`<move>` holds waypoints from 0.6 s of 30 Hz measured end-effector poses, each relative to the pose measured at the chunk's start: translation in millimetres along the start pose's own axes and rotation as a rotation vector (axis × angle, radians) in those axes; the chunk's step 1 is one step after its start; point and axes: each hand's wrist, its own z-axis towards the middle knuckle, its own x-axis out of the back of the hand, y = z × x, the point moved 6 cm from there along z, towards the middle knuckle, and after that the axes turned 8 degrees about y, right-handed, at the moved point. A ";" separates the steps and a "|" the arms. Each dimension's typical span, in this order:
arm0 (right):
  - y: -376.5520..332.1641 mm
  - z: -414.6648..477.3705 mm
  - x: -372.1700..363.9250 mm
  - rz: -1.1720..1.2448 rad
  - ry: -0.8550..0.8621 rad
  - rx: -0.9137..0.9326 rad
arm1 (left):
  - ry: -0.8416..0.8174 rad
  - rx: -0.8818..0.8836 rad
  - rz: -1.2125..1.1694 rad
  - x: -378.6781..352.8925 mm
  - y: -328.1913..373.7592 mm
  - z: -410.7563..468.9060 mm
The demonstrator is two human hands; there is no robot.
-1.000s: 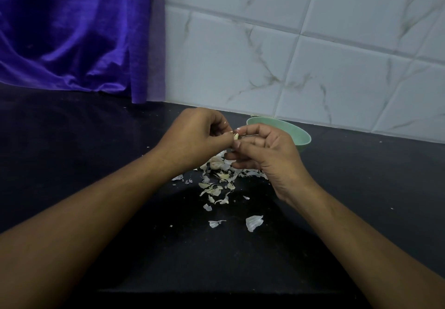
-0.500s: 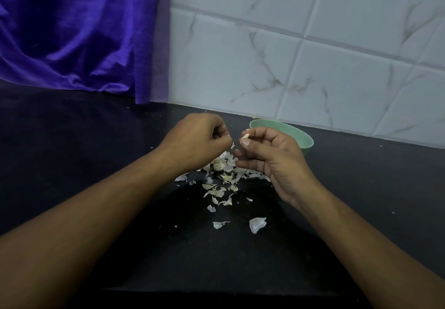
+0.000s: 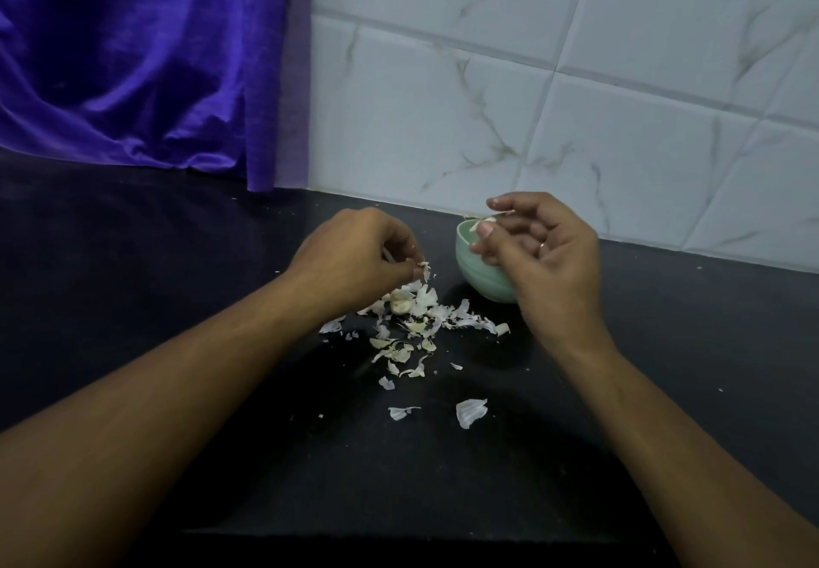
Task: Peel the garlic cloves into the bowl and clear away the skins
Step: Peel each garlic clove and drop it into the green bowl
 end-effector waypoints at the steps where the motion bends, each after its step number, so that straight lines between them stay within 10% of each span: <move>1: 0.0 3.6 5.3 -0.015 0.033 0.027 | -0.002 0.002 -0.004 -0.3 -0.4 0.2; 18: 4.5 12.8 25.7 -0.377 0.106 0.192 | 0.018 0.091 -0.015 1.4 -11.2 3.3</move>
